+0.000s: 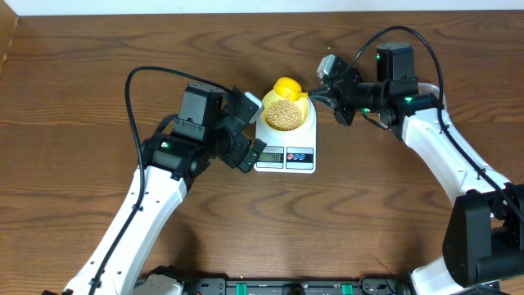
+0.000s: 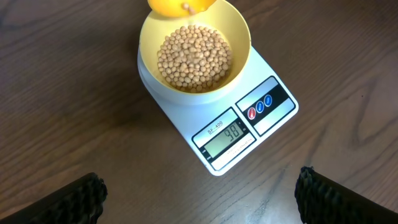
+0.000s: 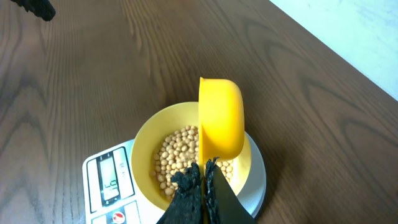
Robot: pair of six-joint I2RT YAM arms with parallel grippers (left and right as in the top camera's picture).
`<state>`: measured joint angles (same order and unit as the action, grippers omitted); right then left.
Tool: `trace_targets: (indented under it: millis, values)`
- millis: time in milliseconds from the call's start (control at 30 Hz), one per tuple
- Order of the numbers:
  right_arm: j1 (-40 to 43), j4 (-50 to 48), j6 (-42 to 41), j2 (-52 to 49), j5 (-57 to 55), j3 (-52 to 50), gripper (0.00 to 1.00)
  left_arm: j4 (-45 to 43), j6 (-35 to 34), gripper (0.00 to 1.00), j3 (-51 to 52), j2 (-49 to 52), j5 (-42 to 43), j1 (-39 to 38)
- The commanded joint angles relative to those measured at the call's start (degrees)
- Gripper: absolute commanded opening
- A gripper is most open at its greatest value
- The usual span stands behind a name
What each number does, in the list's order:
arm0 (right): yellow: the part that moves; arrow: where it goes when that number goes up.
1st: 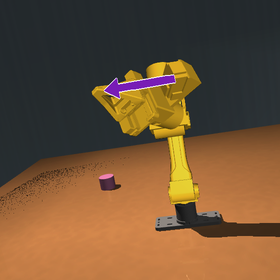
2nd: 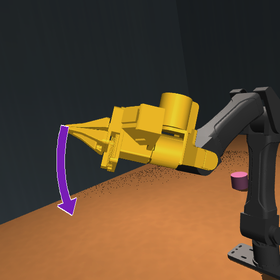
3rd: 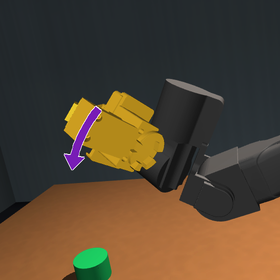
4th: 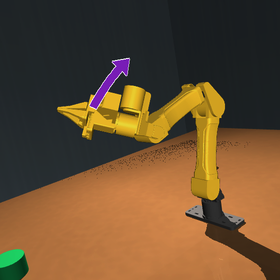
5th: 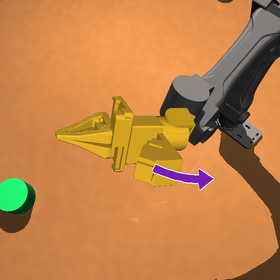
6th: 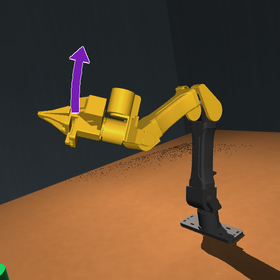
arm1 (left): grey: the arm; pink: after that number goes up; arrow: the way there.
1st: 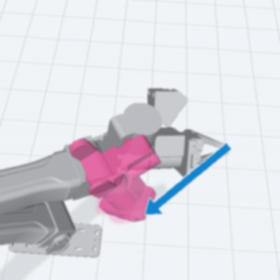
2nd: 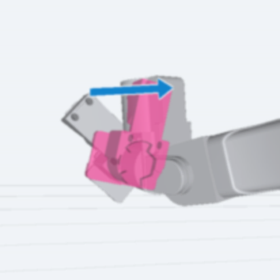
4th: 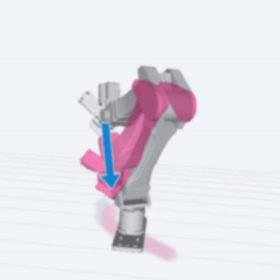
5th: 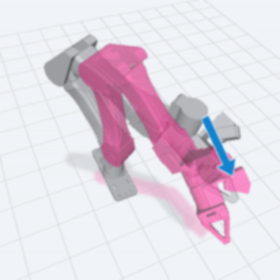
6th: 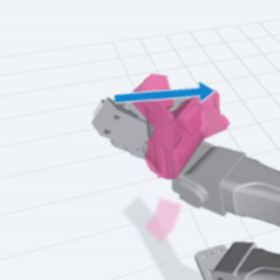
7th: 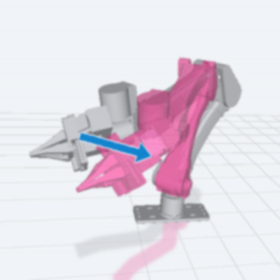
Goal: Scoop item into bowl and weigh 50g on scale
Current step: 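Tilt the scoop with the right gripper to pour soybeans into the bowl, then raise the empty scoop and move it right back to the tub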
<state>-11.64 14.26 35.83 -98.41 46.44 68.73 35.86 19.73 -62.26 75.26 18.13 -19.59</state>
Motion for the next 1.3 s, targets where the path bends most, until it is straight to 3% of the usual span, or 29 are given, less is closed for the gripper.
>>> trace_targets:
  millis: [0,933,1267]
  values:
    - [-0.5,-0.1,1.2,-0.2,0.4,-0.1,0.01,0.1,0.2,0.99,0.2,-0.4,0.7,0.2]
    - [-0.5,-2.1,1.0,-0.1,0.4,-0.1,0.01,0.1,0.2,0.99,0.2,-0.4,0.7,0.2]
    - [3.5,-7.7,-12.2,3.2,0.4,-0.1,0.01,0.1,0.2,0.99,0.2,-0.4,0.7,0.2]
